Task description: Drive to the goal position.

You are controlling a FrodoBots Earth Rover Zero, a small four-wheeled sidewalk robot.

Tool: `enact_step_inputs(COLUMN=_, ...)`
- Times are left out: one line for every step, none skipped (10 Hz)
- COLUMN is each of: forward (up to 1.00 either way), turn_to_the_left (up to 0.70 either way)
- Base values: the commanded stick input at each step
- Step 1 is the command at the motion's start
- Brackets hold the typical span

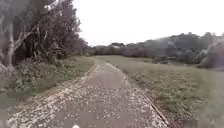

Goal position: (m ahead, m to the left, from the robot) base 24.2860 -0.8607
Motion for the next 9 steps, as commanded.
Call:
enact_step_inputs(forward=0.70, turn_to_the_left=0.00)
enact_step_inputs(forward=0.70, turn_to_the_left=0.00)
enact_step_inputs(forward=0.70, turn_to_the_left=0.00)
enact_step_inputs(forward=0.70, turn_to_the_left=0.00)
enact_step_inputs(forward=0.70, turn_to_the_left=0.00)
enact_step_inputs(forward=0.70, turn_to_the_left=0.00)
enact_step_inputs(forward=0.70, turn_to_the_left=0.00)
enact_step_inputs(forward=0.70, turn_to_the_left=0.00)
enact_step_inputs(forward=0.70, turn_to_the_left=0.00)
